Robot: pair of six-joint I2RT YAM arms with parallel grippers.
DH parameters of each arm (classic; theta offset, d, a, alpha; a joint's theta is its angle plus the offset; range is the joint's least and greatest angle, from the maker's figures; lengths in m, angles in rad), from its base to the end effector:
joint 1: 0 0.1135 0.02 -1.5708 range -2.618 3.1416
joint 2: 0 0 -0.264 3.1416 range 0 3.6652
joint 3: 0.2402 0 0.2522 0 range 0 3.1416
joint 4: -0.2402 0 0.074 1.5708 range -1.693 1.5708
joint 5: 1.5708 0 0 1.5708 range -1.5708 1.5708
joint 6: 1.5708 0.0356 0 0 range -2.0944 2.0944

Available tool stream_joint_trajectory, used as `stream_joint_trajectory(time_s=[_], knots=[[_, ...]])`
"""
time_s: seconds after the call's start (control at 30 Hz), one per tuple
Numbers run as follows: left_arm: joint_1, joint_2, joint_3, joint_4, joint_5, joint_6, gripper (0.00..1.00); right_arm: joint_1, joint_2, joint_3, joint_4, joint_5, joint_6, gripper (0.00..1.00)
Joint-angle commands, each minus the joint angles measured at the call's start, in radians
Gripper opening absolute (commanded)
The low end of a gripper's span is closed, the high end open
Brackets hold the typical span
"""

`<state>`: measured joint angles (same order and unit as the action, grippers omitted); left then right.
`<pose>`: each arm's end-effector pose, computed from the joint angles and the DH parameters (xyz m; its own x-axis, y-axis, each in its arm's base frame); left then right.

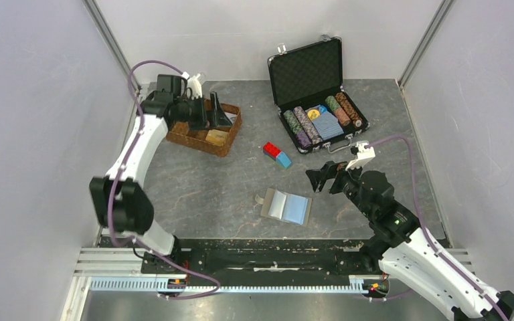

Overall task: Take the credit cards out of the card holder
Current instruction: Reset both arms

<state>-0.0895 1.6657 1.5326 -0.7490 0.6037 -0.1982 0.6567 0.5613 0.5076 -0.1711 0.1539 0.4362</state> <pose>0.3582 -0.0524 0.3235 -0.8392 -0.0874 -0.5368 0.2730 0.7859 -0.5549 0.1227 0.0877 0.2764 -0.3649 0.2459 -0.8980 -0.3649 0.8496 0.3809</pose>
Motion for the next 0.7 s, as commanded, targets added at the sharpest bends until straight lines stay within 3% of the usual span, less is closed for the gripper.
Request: stream_joint_trajectory(time_s=[0.0, 0.33, 0.67], knots=[[-0.044, -0.230, -0.167, 0.114, 0.001, -0.072, 1.00, -0.003, -0.016, 0.109, -0.126, 0.115, -0.070, 0.98], [-0.076, -0.756, -0.548, 0.323, 0.107, -0.186, 1.00, -0.003, -0.056, 0.155, -0.199, 0.114, -0.050, 0.98], [-0.079, -1.074, -0.831, 0.491, 0.113, -0.270, 1.00, -0.003, -0.080, 0.113, -0.205, 0.113, -0.032, 0.98]])
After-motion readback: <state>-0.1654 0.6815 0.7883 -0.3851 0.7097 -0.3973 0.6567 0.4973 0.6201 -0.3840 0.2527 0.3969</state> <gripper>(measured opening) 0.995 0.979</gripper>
